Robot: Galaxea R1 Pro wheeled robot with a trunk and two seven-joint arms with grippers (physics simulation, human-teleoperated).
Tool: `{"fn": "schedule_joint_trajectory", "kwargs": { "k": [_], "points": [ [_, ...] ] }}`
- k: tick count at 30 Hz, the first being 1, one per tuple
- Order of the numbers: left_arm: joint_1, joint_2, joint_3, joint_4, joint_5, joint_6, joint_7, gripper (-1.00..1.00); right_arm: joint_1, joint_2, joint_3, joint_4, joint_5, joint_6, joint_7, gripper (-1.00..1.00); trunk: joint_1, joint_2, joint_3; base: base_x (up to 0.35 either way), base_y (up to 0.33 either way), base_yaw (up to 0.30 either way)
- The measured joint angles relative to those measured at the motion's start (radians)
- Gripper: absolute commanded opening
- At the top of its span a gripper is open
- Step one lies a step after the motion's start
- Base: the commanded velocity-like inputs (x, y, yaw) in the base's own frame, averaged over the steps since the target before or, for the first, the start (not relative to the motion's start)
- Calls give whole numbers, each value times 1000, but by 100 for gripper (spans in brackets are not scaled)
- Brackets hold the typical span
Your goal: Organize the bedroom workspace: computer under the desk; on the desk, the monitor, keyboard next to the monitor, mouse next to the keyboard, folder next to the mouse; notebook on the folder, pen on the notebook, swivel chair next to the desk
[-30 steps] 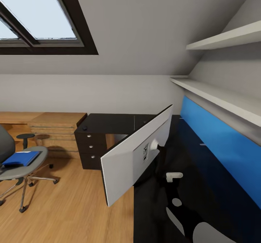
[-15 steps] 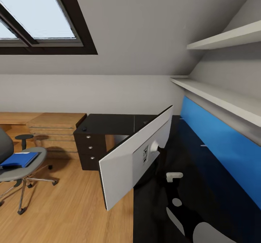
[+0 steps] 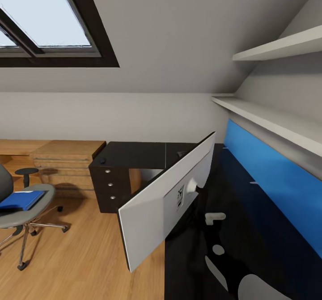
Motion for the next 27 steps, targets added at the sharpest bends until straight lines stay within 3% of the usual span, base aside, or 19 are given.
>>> {"fn": "schedule_joint_trajectory", "kwargs": {
  "k": [27],
  "points": [
    [0,-1,-1,8,-1,-1,0,100,0,0,0,-1,0,0,0,100,0,0,0,65,0,0]
  ]
}}
